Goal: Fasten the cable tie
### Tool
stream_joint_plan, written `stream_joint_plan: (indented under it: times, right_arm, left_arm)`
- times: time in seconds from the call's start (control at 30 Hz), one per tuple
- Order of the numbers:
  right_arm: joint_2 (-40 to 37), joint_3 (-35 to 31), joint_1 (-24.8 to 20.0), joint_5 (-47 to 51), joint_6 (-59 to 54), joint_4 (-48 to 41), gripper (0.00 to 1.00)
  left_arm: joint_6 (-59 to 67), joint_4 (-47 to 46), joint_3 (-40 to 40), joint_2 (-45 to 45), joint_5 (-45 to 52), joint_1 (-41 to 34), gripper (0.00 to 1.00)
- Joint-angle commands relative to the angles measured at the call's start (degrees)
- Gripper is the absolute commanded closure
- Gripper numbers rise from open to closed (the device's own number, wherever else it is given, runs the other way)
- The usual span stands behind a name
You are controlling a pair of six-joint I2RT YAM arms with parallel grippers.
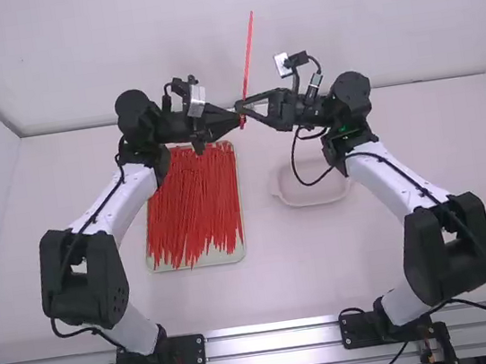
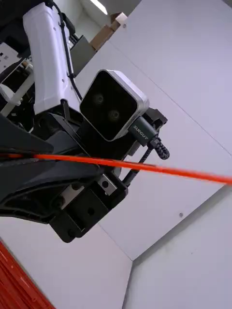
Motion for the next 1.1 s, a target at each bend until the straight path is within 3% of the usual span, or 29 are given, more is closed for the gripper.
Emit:
stream_joint_plan:
  times: [0.0,0.1,0.13,0.2,0.43,0.67,0.8,0.97,1.0,1.07]
  right_arm:
    - [-0.68,1.03,0.00,-0.28,-0.35,0.11,1.00]
    - [-0.68,1.03,-0.04,-0.28,-0.33,0.13,1.00]
    - [-0.68,1.03,-0.07,-0.28,-0.31,0.13,1.00]
    - [-0.68,1.03,-0.48,-0.31,-0.28,0.13,1.00]
    - [-0.68,1.03,-5.60,-2.95,0.11,0.13,1.00]
    - [-0.68,1.03,-11.69,-6.10,-2.16,-0.52,1.00]
    - [-0.68,1.03,-14.14,-7.37,-8.83,-8.61,1.00]
    - [-0.68,1.03,-15.91,-5.44,-23.26,-28.87,1.00]
    - [-0.68,1.01,-16.26,-3.89,-28.70,-36.39,1.00]
    - [-0.68,1.03,-16.33,-2.32,-32.52,-41.72,1.00]
  left_arm:
    - [-0.35,0.59,1.16,0.09,0.20,-0.09,0.97]
    - [-0.37,0.57,1.16,0.09,0.20,-0.11,0.91]
    - [-0.37,0.57,1.16,0.09,0.22,-0.11,0.83]
    - [-0.37,0.50,1.16,0.09,0.20,-0.09,0.01]
    - [-5.49,-1.03,1.16,0.09,-2.10,-0.11,0.01]
    - [-3.74,-12.22,1.11,0.09,-5.31,-0.09,0.01]
    - [0.00,-19.45,1.11,0.09,-5.60,0.83,0.01]
    - [2.40,-26.58,1.11,0.09,-5.62,2.80,0.01]
    - [3.85,-29.31,1.09,0.09,-5.60,3.65,0.01]
    - [5.18,-31.12,1.09,0.09,-5.66,4.20,0.01]
